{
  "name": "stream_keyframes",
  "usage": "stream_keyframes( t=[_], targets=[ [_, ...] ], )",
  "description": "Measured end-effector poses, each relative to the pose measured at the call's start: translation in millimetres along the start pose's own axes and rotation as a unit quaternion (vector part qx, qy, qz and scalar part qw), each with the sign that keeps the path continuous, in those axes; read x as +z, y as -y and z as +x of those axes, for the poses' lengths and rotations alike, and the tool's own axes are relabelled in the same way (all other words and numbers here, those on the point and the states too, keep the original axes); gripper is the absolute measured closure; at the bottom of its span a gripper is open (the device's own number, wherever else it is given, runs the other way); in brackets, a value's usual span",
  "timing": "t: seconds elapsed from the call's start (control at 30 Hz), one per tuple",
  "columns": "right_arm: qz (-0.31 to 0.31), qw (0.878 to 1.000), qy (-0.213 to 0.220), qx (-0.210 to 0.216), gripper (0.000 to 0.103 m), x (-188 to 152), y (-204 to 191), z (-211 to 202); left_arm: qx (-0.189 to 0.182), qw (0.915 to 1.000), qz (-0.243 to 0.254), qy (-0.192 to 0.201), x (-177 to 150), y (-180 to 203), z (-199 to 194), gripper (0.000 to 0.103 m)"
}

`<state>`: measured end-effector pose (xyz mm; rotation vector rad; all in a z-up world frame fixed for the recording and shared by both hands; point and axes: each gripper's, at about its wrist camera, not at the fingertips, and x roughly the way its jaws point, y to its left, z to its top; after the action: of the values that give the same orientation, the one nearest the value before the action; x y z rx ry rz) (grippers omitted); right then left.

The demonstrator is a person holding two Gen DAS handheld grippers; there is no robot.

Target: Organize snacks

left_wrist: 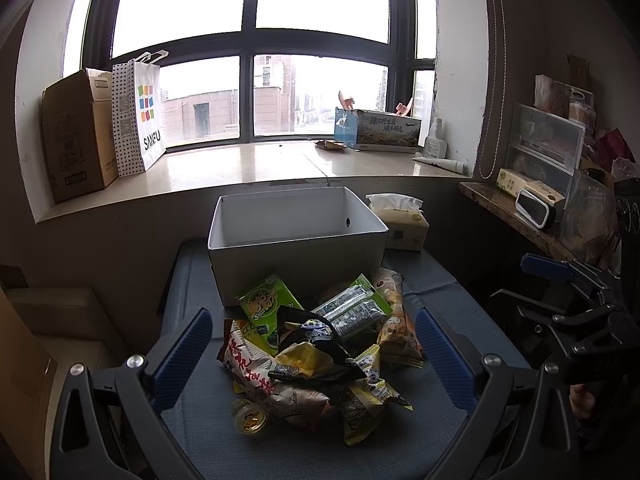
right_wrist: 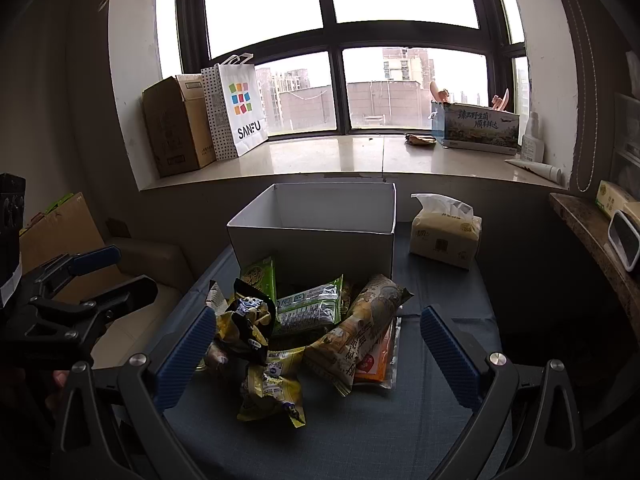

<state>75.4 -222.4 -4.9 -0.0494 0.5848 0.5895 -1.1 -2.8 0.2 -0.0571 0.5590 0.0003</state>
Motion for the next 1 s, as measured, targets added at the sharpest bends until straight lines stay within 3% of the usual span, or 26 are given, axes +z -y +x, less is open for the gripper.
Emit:
stream_keyframes(
  t=[0.23,0.47,0.63,0.83,1.0],
  targets=[
    [-0.001,1.000,-0.001,0.000,0.000,-0.9,-0.1,0.7,0.005,1.0000,0.002,0.004,-0.5,-0.4,-1.4,0.000],
    [-0.002,1.000,-0.020,0.005,0.000,-4.8,5.8,16.6,-0.013,0.9998,-0.017,0.002,-3.9,-8.9,0.9,0.000],
    [0.004,0.998,-0.066,0.015,0.000,-11.0,14.0,56.5,-0.011,0.9994,-0.028,0.016,-5.8,-17.0,-0.7,0.000],
    [0.064,0.987,-0.146,0.018,0.000,-17.5,49.5,133.1,-0.029,0.9968,-0.072,0.017,-11.2,-37.1,7.7,0.000],
    [0.096,0.976,-0.197,0.008,0.000,-29.6,73.2,179.4,-0.004,0.9939,-0.065,0.089,-19.3,-41.4,-0.5,0.000]
  ],
)
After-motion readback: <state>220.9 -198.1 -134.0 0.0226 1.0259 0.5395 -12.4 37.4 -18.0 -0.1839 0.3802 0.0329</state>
